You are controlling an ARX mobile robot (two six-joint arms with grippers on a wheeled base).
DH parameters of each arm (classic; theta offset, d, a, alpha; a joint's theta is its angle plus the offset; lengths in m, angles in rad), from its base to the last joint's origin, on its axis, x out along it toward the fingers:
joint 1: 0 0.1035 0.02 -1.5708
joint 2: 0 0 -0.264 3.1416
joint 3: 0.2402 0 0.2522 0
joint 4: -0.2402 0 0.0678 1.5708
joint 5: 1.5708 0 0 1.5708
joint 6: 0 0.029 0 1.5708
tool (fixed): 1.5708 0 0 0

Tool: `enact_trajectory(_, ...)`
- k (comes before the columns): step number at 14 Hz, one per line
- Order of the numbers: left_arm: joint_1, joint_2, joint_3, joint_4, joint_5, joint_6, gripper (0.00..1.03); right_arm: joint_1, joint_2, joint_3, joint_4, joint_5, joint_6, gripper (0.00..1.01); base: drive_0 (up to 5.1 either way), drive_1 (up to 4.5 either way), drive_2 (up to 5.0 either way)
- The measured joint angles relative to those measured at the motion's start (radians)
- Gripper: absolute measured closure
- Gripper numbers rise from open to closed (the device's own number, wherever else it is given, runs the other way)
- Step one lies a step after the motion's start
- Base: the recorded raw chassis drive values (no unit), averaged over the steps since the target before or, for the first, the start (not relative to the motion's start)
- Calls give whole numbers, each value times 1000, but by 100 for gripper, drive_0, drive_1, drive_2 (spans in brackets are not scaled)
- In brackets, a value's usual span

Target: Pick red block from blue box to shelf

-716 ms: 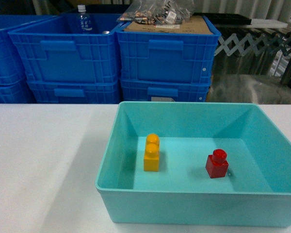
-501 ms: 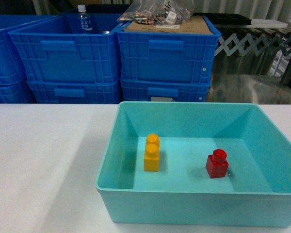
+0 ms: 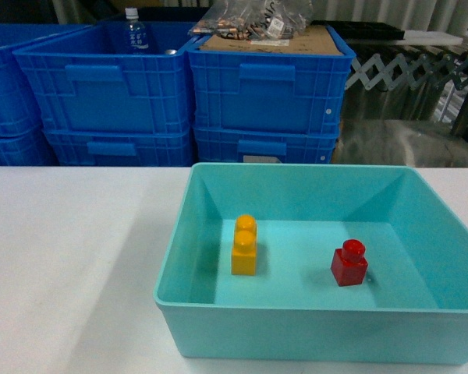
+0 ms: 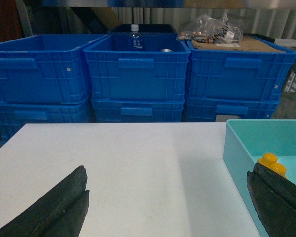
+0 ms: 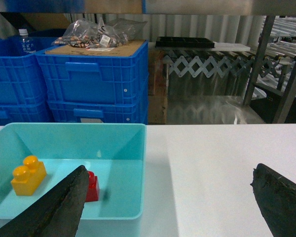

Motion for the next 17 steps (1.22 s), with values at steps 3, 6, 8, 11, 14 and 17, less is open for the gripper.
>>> enact_trajectory(3, 0, 0, 0, 0, 0, 0, 5, 0, 0, 0, 0, 0, 0, 3, 0, 0, 0)
enact_trajectory(6, 0, 0, 0, 0, 0, 0, 5, 0, 0, 0, 0, 0, 0, 3, 0, 0, 0)
enact_trajectory(8, 0, 0, 0, 0, 0, 0, 5, 0, 0, 0, 0, 0, 0, 3, 0, 0, 0)
enact_trajectory(11, 0, 0, 0, 0, 0, 0, 5, 0, 0, 0, 0, 0, 0, 3, 0, 0, 0)
enact_trajectory(14, 0, 0, 0, 0, 0, 0, 5, 0, 0, 0, 0, 0, 0, 3, 0, 0, 0)
enact_trajectory(17, 0, 0, 0, 0, 0, 0, 5, 0, 0, 0, 0, 0, 0, 3, 0, 0, 0)
